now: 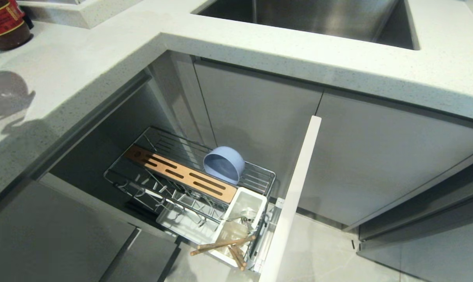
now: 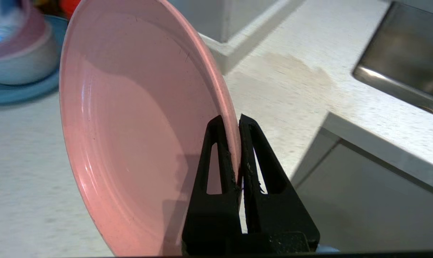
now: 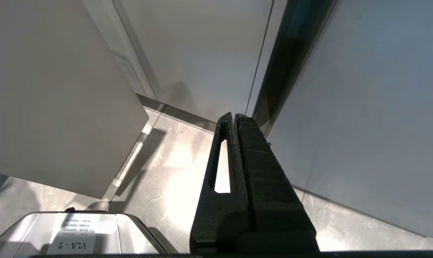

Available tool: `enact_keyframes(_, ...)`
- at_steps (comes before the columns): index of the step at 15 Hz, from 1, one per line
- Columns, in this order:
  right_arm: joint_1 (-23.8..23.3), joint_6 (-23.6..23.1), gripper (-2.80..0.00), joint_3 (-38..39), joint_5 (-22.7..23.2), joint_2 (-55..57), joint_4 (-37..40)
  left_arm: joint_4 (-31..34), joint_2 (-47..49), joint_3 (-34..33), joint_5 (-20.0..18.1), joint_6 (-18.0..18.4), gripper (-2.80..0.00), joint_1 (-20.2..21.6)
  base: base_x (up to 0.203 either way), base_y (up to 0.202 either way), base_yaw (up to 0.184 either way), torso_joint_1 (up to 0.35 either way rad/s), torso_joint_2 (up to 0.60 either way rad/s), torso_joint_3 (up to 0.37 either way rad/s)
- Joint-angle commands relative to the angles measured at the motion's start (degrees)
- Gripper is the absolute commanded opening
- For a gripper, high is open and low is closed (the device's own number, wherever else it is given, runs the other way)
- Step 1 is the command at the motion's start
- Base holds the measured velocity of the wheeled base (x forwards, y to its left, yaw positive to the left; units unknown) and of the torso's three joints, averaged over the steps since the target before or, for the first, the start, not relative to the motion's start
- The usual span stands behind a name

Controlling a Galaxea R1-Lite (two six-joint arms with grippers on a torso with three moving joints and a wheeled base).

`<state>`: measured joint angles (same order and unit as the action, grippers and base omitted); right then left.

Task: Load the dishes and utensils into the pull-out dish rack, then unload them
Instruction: Take the plate out of the cupboard

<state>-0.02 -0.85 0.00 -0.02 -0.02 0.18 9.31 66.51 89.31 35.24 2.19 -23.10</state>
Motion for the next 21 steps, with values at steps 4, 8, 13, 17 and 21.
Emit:
enact_keyframes(4,0.02,-0.03,-2.80,0.00,0.00,0.02,-0.01,0.28,-3.46,-4.15,-3.38,3.17,-2.80,11.50,0.000,0.000,0.000,0.000,0.00,0.000)
enact_keyframes(8,0.02,-0.03,-2.80,0.00,0.02,0.02,-0.01,0.27,-5.43,-9.42,-6.91,2.76,-2.80,18.08,0.000,0.000,0.000,0.000,0.00,0.000)
enact_keyframes(13,0.02,-0.03,-2.80,0.00,0.02,0.02,-0.01,4.45,-6.91,-9.86,-10.37,2.41,-2.80,20.76,0.000,0.000,0.000,0.000,0.00,0.000)
enact_keyframes(17,0.02,-0.03,-2.80,0.00,0.02,0.02,-0.01,6.85,-6.57,-6.94,-11.00,9.79,-2.80,20.78,0.000,0.000,0.000,0.000,0.00,0.000)
enact_keyframes(21,0.01,-0.03,-2.80,0.00,0.02,0.02,-0.01,15.38,-4.36,-4.35,-10.95,22.60,-2.80,20.74,0.000,0.000,0.000,0.000,0.00,0.000)
